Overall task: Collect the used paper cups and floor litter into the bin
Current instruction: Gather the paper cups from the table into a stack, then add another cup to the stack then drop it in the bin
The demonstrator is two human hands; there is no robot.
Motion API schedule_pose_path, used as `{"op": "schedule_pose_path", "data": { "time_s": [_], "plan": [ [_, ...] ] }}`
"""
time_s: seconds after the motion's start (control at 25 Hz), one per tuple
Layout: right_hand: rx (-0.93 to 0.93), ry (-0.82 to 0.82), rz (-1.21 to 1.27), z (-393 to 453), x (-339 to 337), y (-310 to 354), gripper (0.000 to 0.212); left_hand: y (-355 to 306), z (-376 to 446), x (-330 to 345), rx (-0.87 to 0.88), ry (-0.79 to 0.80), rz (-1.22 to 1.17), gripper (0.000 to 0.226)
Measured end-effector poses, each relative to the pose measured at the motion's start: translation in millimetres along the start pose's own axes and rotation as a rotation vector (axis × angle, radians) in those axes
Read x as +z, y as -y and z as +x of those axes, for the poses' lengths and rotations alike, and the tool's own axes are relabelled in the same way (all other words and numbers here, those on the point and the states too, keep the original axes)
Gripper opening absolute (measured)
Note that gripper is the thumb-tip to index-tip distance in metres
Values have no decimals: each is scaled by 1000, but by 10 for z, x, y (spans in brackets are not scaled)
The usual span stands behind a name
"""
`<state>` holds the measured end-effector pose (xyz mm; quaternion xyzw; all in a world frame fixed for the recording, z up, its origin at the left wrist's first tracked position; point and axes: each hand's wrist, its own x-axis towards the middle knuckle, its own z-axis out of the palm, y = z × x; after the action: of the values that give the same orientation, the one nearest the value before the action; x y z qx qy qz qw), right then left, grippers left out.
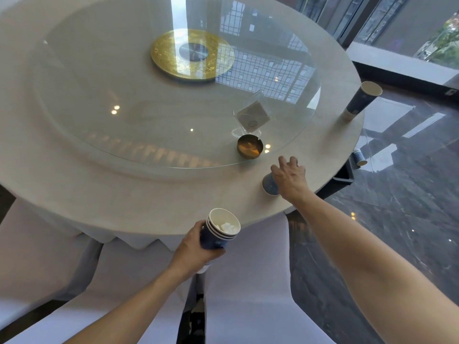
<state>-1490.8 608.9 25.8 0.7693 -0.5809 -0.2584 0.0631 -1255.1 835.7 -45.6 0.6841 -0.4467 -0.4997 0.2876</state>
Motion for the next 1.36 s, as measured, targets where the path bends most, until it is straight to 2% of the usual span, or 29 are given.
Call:
{"op": "schedule_pose_path", "data": {
  "time_s": [0.16, 0.36, 0.64, 0.8, 0.96, 1.24, 1.36],
  "plan": [
    [118, 10, 300, -338, 175, -227, 55, -276, 77, 35, 33, 24, -7, 79],
    [273, 20, 898, -1018, 504, -372, 51, -697, 211, 140, 56, 46, -11, 69],
    [444, 22, 1505, -1997, 1110, -466, 53, -1299, 262, 570, 194, 53, -62, 76],
    [496, 28, 1583, -2437, 1391, -577, 62, -1599, 76, 914, 245, 34, -124, 83],
    [557, 18, 1623, -2904, 1647, -784, 68, -1936, -234, 1402, 327, 61, -158, 78],
    [641, -45, 1553, -3952, 2152, -1375, 59, -2320, -1080, 2488, 439, 150, -199, 73],
    [606, -61, 1518, -4349, 2314, -1612, 55, -2387, -1452, 2943, 482, 210, -178, 71]
  ]
}}
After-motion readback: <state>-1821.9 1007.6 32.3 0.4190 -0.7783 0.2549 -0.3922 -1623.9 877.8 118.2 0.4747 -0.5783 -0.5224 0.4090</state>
